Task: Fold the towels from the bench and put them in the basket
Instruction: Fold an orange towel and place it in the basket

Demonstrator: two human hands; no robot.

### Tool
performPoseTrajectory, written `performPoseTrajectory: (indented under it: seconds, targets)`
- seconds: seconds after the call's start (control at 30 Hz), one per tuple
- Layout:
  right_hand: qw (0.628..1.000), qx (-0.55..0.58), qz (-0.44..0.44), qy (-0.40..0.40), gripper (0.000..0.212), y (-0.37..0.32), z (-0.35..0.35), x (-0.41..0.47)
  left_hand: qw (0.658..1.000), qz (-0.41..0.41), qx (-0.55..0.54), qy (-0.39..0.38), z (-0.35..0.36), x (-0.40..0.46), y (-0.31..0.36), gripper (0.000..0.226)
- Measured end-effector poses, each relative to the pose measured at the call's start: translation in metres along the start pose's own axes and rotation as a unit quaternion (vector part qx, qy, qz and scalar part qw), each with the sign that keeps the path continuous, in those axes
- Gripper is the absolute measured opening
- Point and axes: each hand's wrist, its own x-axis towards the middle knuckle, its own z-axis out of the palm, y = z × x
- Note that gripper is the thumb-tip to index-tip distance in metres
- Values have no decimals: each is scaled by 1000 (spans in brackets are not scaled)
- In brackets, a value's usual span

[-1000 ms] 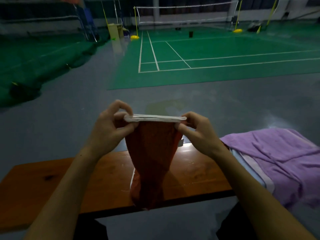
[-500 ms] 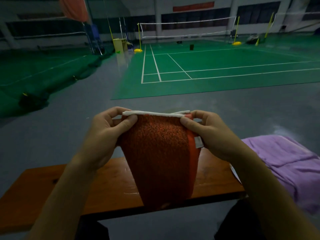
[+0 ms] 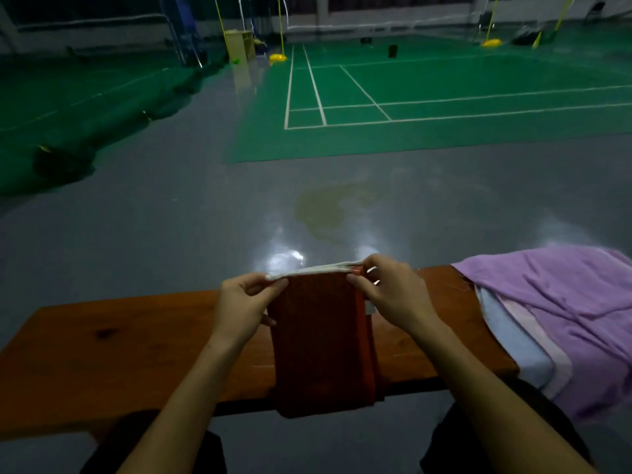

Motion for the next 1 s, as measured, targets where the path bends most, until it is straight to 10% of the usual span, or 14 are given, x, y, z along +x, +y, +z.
performPoseTrajectory:
  seconds: [0.23, 0.63, 0.77, 1.0]
  targets:
    - [996, 65, 55, -4, 7, 22, 55, 18, 996, -80, -23, 43, 18, 39, -48, 4]
    - [984, 124, 122, 34, 28, 39, 89, 60, 995, -62, 15, 73, 44, 89, -86, 4]
    - [979, 163, 119, 31, 34, 40, 80, 58, 996, -26, 38, 71, 34, 80, -78, 40]
    - [988, 139, 9, -68, 23, 21, 44, -6, 959, 159, 226, -63, 16, -4, -55, 21]
